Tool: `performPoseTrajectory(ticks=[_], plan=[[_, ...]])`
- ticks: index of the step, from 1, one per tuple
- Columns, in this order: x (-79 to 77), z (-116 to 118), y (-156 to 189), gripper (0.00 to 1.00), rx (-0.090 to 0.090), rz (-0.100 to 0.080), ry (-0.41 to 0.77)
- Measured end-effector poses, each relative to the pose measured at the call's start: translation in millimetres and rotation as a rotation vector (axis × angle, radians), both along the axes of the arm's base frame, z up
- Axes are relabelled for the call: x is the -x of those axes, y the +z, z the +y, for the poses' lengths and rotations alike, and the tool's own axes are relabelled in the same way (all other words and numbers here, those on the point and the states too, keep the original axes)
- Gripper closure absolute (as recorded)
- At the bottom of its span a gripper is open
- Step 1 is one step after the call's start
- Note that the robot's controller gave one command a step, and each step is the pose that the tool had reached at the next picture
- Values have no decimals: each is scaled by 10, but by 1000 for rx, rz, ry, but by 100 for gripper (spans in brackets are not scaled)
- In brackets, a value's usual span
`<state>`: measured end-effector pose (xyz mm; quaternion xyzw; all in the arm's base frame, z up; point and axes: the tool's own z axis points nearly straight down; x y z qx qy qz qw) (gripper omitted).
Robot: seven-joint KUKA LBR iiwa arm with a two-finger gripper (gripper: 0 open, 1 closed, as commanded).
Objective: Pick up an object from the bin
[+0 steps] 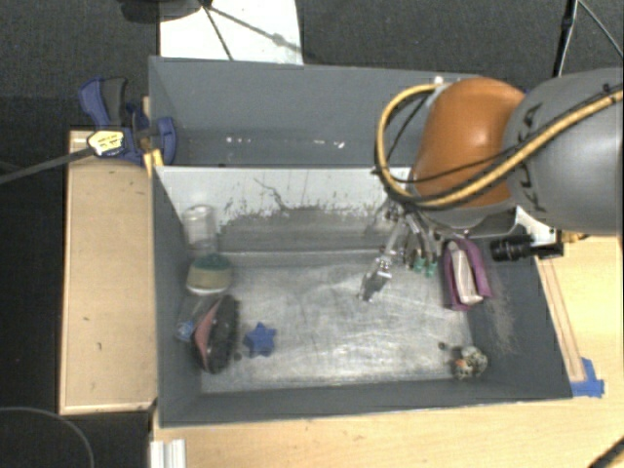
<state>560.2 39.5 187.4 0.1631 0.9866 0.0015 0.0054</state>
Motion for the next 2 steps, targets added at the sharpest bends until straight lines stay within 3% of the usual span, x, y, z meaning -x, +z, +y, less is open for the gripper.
performPoseTrajectory(ticks=[1,2], plan=[[25,-9,-41,100,1,9,1],[25,-9,-41,0,1,9,3]])
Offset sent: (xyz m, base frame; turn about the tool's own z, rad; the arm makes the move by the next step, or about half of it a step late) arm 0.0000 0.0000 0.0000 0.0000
